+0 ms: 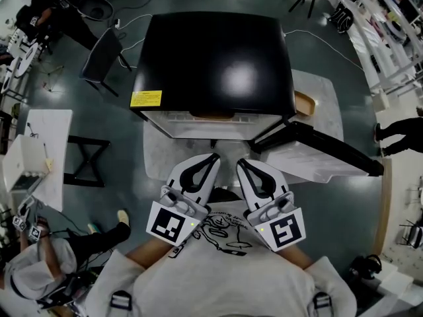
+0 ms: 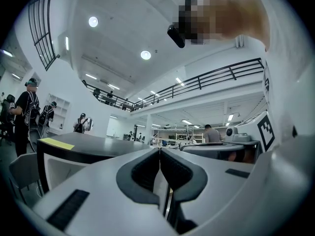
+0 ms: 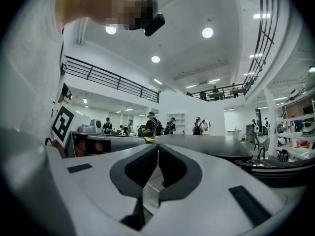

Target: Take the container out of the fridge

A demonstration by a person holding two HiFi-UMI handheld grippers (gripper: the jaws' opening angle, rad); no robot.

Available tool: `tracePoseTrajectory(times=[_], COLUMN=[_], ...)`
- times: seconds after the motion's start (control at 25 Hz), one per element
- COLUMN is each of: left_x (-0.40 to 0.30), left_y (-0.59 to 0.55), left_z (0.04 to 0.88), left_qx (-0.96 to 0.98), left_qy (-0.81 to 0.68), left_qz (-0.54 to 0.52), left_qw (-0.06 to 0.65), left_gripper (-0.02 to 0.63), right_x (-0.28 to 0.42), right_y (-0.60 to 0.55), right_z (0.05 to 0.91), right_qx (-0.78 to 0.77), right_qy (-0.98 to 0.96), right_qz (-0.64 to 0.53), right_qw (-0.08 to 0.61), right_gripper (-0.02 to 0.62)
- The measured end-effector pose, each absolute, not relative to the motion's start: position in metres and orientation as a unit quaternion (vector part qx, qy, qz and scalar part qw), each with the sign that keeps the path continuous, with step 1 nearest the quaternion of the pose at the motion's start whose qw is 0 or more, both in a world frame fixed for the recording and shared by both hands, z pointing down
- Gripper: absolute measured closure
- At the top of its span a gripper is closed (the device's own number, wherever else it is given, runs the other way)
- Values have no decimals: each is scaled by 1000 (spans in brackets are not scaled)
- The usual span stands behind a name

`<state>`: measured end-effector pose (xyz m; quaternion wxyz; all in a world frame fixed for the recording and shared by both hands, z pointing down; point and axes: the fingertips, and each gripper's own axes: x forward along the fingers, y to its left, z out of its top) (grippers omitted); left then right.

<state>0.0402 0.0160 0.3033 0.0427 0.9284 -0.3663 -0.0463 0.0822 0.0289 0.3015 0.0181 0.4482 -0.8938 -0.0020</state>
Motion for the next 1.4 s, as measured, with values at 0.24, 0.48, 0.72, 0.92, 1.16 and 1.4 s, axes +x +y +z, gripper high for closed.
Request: tracePoseTrajectory(times=[0.24, 0.48, 0.72, 0.92, 1.16, 1.4], left_x=[49, 44, 37, 30, 23, 16], left_y=[12, 8, 0, -7, -16, -24], left_z=[306, 310, 314, 314, 320, 330], left_qx=[925, 922, 924, 926, 927, 927], left_qy=[-374, -381, -377, -373, -371, -370], left_qz=[-46, -43, -38, -36, -32, -23], left_qw=[47, 49, 52, 52, 55, 59], left_gripper=[589, 588, 588, 588, 588, 588], right_x=[91, 87, 79, 76, 71, 68], right_y=[24, 19, 13, 3, -4, -11], right_z=[306, 308, 310, 310, 313, 319], right_qx=[441, 437, 440, 454, 462, 470], right_qy=[-897, -899, -897, -891, -886, -882], right_qz=[2, 4, 4, 0, -2, -8], right_qw=[20, 19, 25, 30, 35, 43], right_gripper=[566, 566, 566, 566, 566, 565])
